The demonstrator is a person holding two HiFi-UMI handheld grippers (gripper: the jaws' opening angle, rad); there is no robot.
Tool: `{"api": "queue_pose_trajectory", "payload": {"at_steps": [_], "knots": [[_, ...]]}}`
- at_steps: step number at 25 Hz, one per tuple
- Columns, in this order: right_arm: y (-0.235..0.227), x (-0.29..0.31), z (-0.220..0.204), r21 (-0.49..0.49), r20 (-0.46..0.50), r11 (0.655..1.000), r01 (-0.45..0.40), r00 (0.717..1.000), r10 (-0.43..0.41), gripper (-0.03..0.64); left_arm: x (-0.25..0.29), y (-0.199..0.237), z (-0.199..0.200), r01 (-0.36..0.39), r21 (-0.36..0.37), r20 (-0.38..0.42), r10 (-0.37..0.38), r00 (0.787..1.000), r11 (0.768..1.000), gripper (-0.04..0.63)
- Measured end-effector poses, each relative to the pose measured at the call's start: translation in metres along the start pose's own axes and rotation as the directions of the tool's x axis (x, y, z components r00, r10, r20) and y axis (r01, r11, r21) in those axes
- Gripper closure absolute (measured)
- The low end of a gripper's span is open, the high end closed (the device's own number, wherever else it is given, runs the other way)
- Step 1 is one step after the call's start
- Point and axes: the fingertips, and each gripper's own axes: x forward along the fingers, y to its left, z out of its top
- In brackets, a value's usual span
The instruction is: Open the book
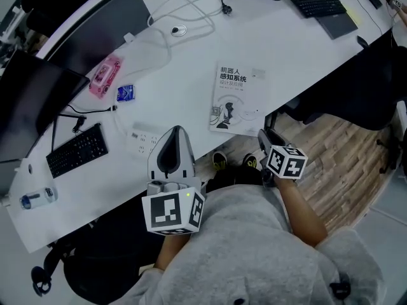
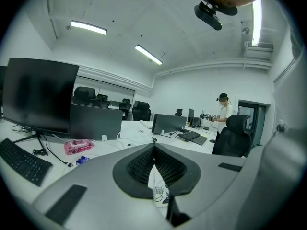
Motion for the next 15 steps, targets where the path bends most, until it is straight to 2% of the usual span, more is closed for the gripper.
{"api": "queue_pose_trajectory", "payload": {"at_steps": [6, 15], "knots": [[-0.004, 0.013, -0.012, 0.031, -0.045, 1.0, 0.002, 0.999, -0.001, 0.505, -0.001, 0.002, -0.002, -0.012, -0.001, -0.011, 0.012, 1.0, 1.0, 0.586], [-0.007, 0.021, -0.019, 0.102, -0.052, 0.995, -0.005, 0.999, 0.011, 0.505, 0.001, 0.003, -0.004, -0.019, 0.012, -0.029, 0.02, 0.999, 1.0, 0.586]]}}
